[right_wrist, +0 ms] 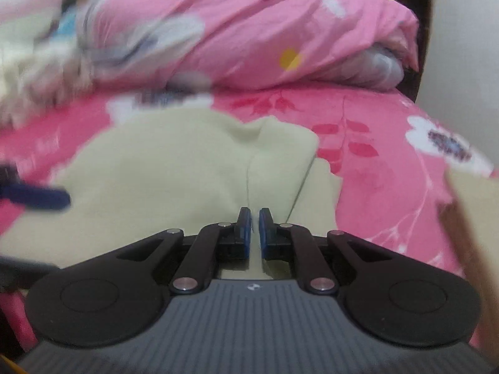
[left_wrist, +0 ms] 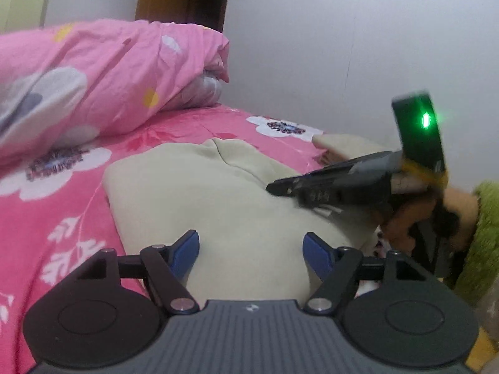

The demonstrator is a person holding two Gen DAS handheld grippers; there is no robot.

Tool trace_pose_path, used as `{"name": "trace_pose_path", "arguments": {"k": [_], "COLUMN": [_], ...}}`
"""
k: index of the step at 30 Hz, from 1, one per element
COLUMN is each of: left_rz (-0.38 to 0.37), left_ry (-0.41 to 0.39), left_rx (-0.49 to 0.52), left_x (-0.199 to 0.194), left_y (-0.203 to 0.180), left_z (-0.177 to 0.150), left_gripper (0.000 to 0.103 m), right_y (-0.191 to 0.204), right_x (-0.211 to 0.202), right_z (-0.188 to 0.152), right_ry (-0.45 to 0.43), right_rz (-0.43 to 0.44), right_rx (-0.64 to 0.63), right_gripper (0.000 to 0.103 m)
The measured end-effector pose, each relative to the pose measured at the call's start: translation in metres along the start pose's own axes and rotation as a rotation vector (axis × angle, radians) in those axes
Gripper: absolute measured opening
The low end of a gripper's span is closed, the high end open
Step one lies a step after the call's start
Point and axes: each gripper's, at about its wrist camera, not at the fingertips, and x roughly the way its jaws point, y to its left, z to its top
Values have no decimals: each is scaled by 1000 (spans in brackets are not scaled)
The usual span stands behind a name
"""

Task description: Fold clothes

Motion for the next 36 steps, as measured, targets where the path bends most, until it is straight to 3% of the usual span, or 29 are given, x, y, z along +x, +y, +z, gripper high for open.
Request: {"name": "trace_pose_path", "arguments": {"k": [2,4,9,13,15,17,22,25,27,29,36], "left_rz": [5,-2,-12,-5,0,11,42,76,100,126,146], "left_ry": [21,35,53,80,98,112,145,169,184,193,210], "left_rx": [-11,-41,-102,-115,-128,-131,-132,-110,-92,-65,-42], "left_x": [0,2,4,9,12,12,12,14,15,16,16], "left_y": [0,4,9,9,9,8,3,-5,-11,-17,-23], "left_z": [2,3,7,13,15,17,20,23,25,25,26], "left_gripper": [76,76,76,76,76,76,76,76,76,76,76], "right_y": [-6,-2,3,5,5,2,14,22,22,18,19], "right_x": [-8,-24,-84,-58,-51,-57,-93,-85,-85,-89,-101], "right_z": [4,9,1,-38,-54,-46,-45,-67,-77,-66,-48], "right_ry": [-9,-38,-179,-51,-98,-88,-154,-94,-124,-94,-145], "right_rz": [11,-21,-12,-10,-20,-18,-3,-21,-27,-22,-36], "right_rx": [60,40,25,-17,-24,25,-7,-50,-46,-3,-8], "right_gripper": [5,5,5,5,5,5,5,5,5,5,5]}}
